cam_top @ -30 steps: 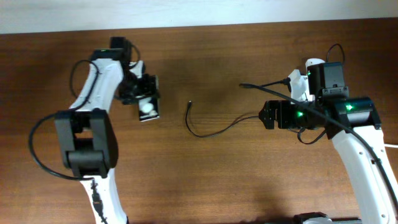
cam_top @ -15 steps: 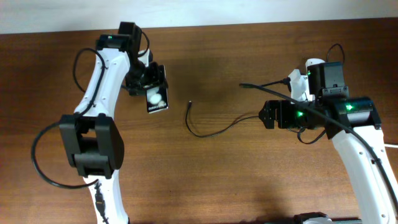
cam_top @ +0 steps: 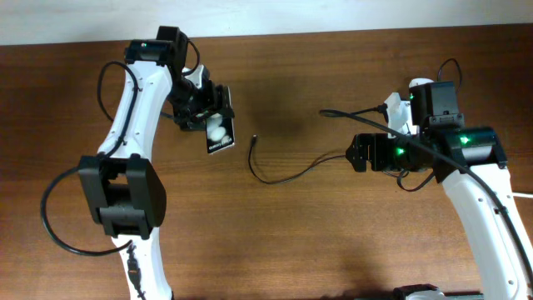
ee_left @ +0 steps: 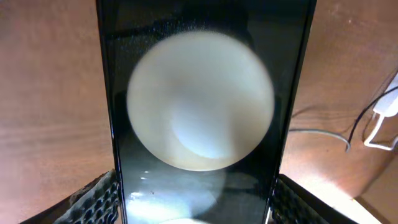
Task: Plug charger to phone and switch on socket
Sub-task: 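Lift the phone with the left gripper and carry it toward the center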
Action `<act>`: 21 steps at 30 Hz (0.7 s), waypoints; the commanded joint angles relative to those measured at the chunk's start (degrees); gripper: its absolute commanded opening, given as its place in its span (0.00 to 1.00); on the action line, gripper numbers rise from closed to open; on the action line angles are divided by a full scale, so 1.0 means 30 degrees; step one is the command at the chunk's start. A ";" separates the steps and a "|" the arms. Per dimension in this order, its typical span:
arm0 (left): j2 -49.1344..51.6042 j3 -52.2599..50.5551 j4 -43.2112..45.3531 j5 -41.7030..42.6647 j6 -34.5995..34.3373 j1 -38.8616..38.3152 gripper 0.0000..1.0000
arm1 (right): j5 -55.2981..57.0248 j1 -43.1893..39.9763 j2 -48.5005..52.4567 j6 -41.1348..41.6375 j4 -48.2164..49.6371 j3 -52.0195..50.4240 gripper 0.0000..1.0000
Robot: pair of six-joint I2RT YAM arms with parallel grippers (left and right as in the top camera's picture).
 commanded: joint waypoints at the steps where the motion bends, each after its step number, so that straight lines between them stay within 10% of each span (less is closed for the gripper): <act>1: -0.0051 0.0452 -0.0925 0.0772 -0.0182 0.0044 0.53 | -0.0117 0.0102 0.0066 -0.0197 0.0051 0.0350 0.99; 11: -0.0051 0.0452 -0.1486 0.3118 -0.0386 0.0044 0.44 | -0.0117 0.0102 0.0066 -0.0197 0.0051 0.0350 0.99; 21: -0.0051 0.0452 -0.1443 0.3876 -0.7067 0.0044 0.43 | -0.0124 0.0102 0.0066 -0.0197 0.0044 0.0350 0.99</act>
